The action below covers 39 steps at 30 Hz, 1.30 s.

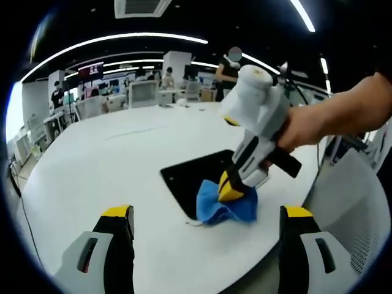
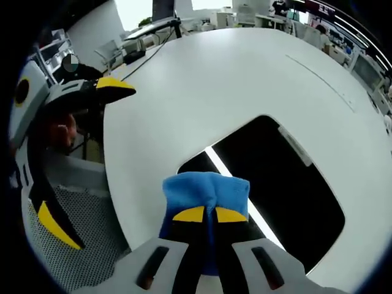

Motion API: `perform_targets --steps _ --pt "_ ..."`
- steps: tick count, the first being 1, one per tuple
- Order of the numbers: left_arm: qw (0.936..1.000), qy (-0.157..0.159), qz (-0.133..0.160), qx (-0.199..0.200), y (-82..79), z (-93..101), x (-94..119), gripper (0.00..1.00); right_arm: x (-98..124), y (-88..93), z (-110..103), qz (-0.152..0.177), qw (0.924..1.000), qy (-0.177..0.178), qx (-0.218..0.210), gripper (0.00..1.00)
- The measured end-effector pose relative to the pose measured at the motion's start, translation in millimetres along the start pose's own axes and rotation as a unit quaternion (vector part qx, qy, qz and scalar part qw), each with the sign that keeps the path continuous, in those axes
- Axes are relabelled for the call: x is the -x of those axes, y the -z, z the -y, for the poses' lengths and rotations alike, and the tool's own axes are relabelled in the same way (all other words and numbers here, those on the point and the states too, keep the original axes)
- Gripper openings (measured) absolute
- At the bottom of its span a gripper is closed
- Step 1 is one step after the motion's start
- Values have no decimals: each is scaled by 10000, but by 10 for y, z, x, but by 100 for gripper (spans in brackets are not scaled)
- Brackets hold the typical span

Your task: Wipe the mirror surface with the cleaning cloth until all visible marks leave the cleaned area.

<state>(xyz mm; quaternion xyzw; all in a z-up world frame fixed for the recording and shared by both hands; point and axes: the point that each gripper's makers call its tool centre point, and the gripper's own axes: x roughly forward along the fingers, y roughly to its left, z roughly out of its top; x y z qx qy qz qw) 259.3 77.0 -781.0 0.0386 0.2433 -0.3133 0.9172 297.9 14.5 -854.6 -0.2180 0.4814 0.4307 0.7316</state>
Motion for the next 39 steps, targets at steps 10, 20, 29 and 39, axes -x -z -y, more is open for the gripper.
perform_targets --steps 10,20,29,39 --pt "10000 -5 -64 29 33 0 0 99 43 67 56 -3 10000 -24 -56 0" --pt "9999 39 -93 64 48 14 -6 99 77 126 95 -40 10000 -10 -59 0" --pt "9999 55 -103 110 48 20 3 99 124 206 174 -95 9999 -9 -47 0" --pt "9999 56 -114 110 50 23 5 99 132 222 180 -116 9999 -38 -37 0"
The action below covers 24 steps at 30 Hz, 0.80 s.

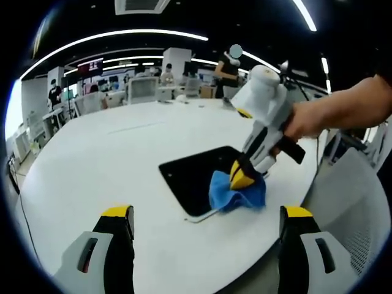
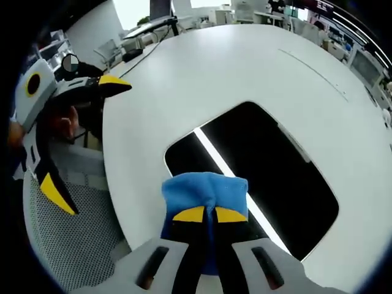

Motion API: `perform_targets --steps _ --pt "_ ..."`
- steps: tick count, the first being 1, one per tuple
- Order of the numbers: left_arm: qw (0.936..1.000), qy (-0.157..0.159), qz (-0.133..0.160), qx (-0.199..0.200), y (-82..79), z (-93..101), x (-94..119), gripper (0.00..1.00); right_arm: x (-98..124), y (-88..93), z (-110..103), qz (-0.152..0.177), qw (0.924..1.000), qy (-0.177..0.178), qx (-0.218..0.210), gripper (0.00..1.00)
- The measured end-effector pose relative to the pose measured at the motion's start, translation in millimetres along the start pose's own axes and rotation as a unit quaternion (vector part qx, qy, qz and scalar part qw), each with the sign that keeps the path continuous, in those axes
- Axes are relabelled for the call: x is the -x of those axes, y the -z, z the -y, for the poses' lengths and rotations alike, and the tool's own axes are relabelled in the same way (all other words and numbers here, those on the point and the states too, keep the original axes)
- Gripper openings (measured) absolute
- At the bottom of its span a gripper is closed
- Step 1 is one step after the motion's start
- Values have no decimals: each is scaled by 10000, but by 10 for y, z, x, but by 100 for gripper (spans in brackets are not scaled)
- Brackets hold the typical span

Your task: Wipe the mirror surface with the cleaning cloth until all visible marks leave the cleaned area.

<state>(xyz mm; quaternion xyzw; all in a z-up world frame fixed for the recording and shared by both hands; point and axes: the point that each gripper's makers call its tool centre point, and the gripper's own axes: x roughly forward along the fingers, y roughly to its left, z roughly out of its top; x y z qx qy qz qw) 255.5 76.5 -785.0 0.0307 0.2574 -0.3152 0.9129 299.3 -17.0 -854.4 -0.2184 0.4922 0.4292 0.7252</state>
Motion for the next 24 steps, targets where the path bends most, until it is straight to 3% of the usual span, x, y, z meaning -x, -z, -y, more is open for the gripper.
perform_targets --steps 24 --pt "10000 -13 47 54 -9 -12 -2 99 -17 -36 79 -82 10000 -16 35 0"
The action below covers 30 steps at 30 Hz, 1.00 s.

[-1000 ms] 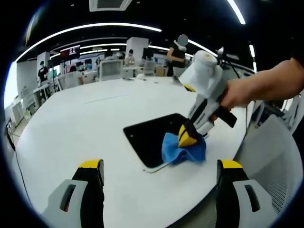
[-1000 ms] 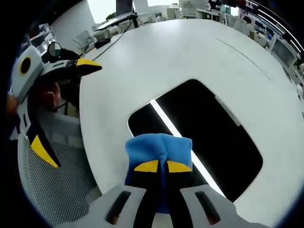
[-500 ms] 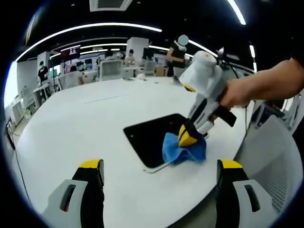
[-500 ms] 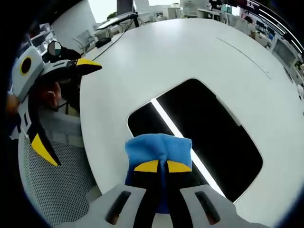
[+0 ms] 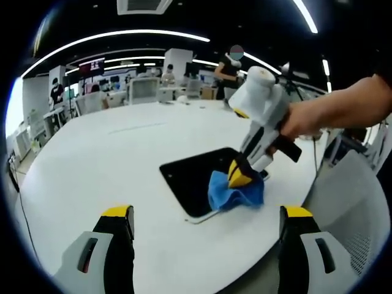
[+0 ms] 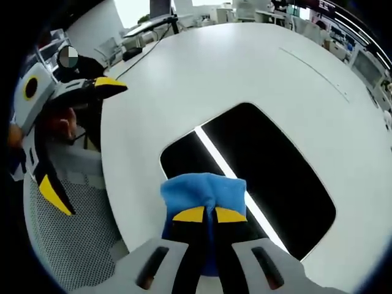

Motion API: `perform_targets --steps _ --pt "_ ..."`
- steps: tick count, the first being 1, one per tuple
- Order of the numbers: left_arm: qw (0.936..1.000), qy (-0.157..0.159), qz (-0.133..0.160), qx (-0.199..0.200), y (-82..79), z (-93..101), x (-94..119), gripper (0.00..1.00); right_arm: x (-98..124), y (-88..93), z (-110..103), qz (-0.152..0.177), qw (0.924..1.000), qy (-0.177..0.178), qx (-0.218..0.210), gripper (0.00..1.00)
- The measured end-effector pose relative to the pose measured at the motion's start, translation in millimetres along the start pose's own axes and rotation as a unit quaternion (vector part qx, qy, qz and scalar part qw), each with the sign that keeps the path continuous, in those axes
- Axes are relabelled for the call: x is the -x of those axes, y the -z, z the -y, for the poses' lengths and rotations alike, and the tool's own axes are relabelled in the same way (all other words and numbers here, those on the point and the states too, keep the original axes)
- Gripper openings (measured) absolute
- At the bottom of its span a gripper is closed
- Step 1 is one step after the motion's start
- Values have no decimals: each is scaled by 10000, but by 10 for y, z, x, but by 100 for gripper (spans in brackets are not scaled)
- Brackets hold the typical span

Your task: Wipe the mirror surface with the cleaning cloth until all visible marks leave the cleaned area.

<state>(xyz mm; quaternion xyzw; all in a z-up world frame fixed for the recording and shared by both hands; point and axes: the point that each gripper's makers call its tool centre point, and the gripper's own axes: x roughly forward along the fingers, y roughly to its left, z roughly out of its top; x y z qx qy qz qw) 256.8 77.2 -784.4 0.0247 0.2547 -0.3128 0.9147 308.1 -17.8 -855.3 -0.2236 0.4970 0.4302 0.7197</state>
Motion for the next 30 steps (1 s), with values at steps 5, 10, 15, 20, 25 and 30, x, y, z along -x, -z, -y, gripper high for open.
perform_targets --steps 5,10,15,20,25,30 --pt "10000 -8 2 18 2 -8 -3 99 -2 -20 29 -6 10000 -1 4 0" --pt "10000 -4 1 25 5 -11 -7 99 -8 -51 79 -18 10000 30 38 0" --pt "10000 -5 4 40 8 -15 -10 99 -16 -88 142 -25 10000 46 32 0" --pt "10000 -11 8 60 12 -24 -15 99 -28 -126 214 -18 10000 29 -29 0" --pt "10000 -18 0 58 18 -30 -17 99 -47 -156 267 -14 10000 22 -57 0" --pt "10000 -14 -25 40 24 -27 -19 99 -69 -193 321 -5 9999 4 -101 0"
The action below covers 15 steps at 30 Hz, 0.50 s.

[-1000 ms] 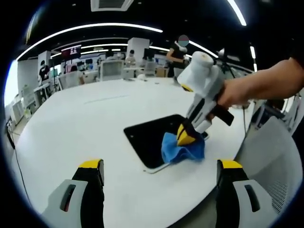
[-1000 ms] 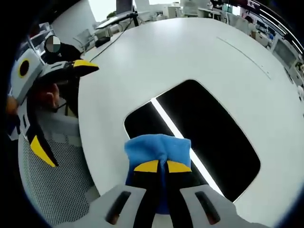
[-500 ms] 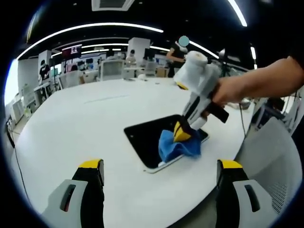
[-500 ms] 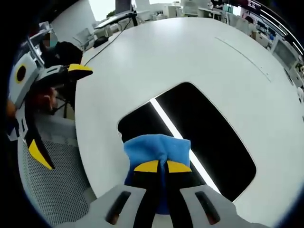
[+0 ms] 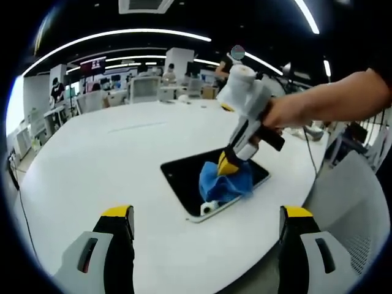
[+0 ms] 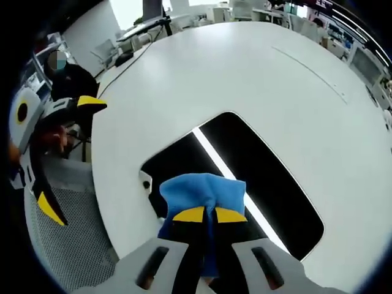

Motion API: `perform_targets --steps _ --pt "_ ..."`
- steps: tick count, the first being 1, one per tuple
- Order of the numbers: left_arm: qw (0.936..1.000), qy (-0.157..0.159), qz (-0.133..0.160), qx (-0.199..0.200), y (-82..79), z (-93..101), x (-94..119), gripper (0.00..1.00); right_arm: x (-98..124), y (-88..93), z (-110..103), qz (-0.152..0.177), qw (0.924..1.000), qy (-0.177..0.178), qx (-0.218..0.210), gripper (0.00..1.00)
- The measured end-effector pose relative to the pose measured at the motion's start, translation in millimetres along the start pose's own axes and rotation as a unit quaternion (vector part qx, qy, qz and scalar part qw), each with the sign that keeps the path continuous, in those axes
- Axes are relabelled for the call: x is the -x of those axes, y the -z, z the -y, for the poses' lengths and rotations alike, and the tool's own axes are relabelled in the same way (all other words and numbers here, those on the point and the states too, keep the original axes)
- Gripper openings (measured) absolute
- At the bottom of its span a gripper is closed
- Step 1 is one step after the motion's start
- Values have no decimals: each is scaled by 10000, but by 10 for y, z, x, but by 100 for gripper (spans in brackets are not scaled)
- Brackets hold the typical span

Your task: Wipe the mirror surface with the cleaning cloth until all visible marks leave the cleaned area.

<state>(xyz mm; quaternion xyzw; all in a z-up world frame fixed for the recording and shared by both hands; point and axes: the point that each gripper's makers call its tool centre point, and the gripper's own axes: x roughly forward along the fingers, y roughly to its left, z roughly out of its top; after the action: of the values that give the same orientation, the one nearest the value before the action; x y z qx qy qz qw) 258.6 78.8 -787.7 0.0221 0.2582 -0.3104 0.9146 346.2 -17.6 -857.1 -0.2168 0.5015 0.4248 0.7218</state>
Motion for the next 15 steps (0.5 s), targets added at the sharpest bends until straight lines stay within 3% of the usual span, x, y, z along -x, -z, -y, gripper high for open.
perform_targets --steps 15 --pt "10000 34 -49 -4 9 13 9 99 -58 -158 257 -37 9999 91 62 0"
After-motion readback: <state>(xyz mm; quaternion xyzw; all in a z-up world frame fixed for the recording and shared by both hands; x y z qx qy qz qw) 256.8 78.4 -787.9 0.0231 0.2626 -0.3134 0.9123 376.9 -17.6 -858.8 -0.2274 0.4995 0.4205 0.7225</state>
